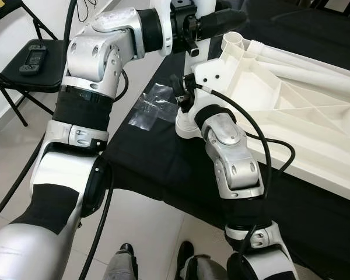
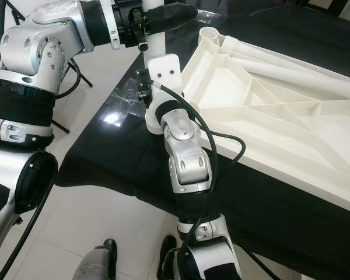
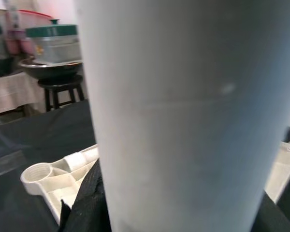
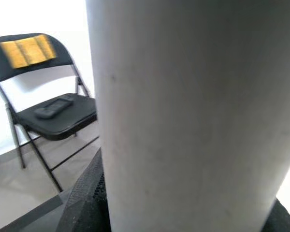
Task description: Building children table
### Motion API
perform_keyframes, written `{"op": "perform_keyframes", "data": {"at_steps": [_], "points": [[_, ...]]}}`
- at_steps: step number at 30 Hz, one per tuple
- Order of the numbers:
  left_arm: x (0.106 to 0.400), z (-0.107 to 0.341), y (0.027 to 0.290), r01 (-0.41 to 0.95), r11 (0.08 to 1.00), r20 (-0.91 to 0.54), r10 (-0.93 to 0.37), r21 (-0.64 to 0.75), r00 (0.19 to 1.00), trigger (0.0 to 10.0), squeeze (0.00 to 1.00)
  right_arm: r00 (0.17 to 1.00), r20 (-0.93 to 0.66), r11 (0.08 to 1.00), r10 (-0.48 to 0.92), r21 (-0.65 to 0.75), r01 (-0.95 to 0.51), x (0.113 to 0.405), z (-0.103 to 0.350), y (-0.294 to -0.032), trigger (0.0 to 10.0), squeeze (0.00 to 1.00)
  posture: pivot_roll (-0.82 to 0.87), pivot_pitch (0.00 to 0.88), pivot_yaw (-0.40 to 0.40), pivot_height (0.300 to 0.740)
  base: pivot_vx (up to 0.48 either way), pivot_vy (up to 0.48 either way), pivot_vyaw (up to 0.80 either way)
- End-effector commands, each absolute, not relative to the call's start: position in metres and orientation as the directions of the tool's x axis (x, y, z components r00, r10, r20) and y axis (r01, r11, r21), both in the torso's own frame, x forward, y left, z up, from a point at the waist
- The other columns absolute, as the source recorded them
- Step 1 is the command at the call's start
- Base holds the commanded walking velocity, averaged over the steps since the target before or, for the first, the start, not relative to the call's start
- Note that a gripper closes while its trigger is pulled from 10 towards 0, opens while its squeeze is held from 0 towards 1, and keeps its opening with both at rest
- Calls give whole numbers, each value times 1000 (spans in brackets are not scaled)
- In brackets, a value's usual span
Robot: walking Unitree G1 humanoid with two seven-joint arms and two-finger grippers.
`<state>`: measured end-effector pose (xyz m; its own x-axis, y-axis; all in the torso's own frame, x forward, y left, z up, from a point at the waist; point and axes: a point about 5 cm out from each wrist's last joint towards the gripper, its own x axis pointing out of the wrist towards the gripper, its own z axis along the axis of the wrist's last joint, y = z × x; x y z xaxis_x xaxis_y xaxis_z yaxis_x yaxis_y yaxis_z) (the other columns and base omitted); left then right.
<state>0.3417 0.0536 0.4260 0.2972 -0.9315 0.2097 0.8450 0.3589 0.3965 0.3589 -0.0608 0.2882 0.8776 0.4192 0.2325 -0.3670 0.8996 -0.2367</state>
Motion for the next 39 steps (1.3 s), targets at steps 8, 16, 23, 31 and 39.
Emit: {"op": "perform_keyframes", "data": {"at_steps": [8, 16, 23, 31, 39], "points": [[327, 423, 26, 873, 200, 132, -979, 445, 157, 0, 0, 647, 127, 644, 752, -351, -679, 384, 304, -69, 10000, 1000, 137, 321, -51, 740, 0, 0, 0], [325, 423, 25, 876, 190, 127, -981, 444, 148, 0, 0, 397, 103, 406, 912, -351, -844, 381, 321, -64, 10000, 0, 149, 322, -43, 740, 0, 0, 0], [327, 421, 25, 878, 185, 118, -982, 441, 148, 0, 0, 107, -21, 93, 994, -358, -929, 372, 309, -57, 0, 0, 156, 324, -39, 740, 0, 0, 0], [328, 420, 25, 882, 182, 113, -983, 435, 147, 0, 0, 28, -11, 23, 1000, -348, -937, 373, 305, -51, 0, 0, 160, 332, -36, 740, 0, 0, 0], [329, 418, 25, 881, 180, 103, -983, 437, 150, 0, 0, -5, 16, 0, 1000, -343, -939, 373, 302, -52, 0, 0, 160, 338, -34, 740, 0, 0, 0]]}}
